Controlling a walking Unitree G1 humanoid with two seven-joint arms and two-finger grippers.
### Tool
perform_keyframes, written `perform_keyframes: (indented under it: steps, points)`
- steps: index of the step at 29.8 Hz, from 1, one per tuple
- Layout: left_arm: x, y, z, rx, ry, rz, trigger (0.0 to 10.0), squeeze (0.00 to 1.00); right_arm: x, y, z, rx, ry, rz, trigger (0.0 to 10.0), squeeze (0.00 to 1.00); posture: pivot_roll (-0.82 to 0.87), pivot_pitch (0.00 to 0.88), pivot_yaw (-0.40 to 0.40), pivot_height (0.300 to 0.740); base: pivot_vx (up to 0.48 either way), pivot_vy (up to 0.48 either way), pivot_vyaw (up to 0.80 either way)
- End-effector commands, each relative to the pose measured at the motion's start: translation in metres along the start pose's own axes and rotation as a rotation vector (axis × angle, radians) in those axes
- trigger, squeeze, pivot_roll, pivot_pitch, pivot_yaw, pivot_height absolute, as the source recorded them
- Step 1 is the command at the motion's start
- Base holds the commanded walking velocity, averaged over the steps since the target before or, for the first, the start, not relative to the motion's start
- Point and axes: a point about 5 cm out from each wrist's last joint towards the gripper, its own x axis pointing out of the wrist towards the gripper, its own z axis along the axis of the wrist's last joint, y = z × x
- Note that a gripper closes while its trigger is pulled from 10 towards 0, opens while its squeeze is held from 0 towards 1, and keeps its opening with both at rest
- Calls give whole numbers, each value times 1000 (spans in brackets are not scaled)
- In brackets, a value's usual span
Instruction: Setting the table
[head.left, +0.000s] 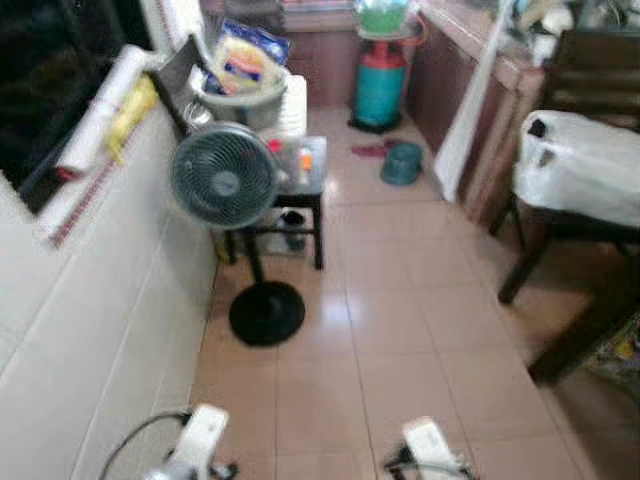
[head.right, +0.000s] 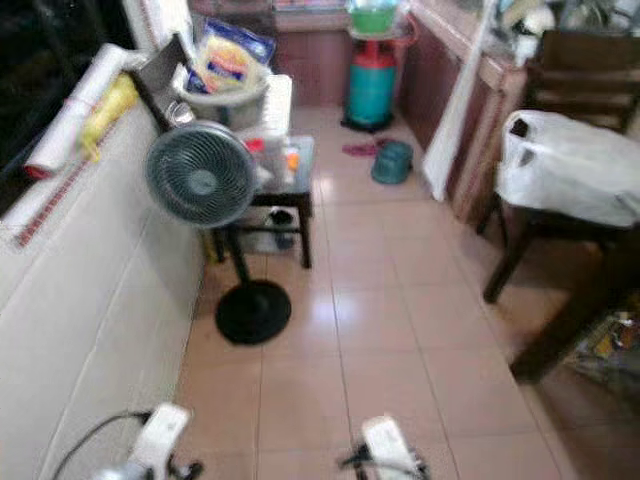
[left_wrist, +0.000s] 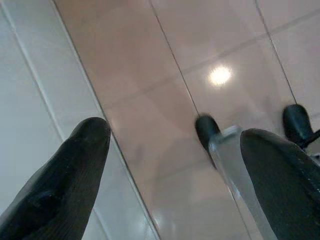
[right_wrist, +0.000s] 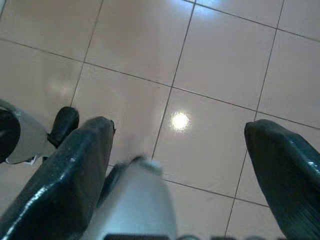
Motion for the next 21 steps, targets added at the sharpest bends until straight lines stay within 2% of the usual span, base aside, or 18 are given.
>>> perform_keyframes:
  steps: [1,6,11,21]
  points:
    - [2,-6,4,11,-10,-15,10000,0,-2,-10,-7,-3,20,-22,10000,0,-35,0,37,740,416,0,0]
    - [2,-7,4,12,-9,-12,10000,0,-2,-10,-7,-5,20,-23,10000,0,-34,0,36,740,398,0,0]
    - [2,-6,4,11,-4,5,10000,0,-1,-13,-3,-9,17,-22,10000,0,-34,0,34,740,0,0,0]
    - [3,-6,6,27,-3,35,10000,0,0,-16,1,-18,9,-22,10000,0,-33,0,26,740,0,0,467]
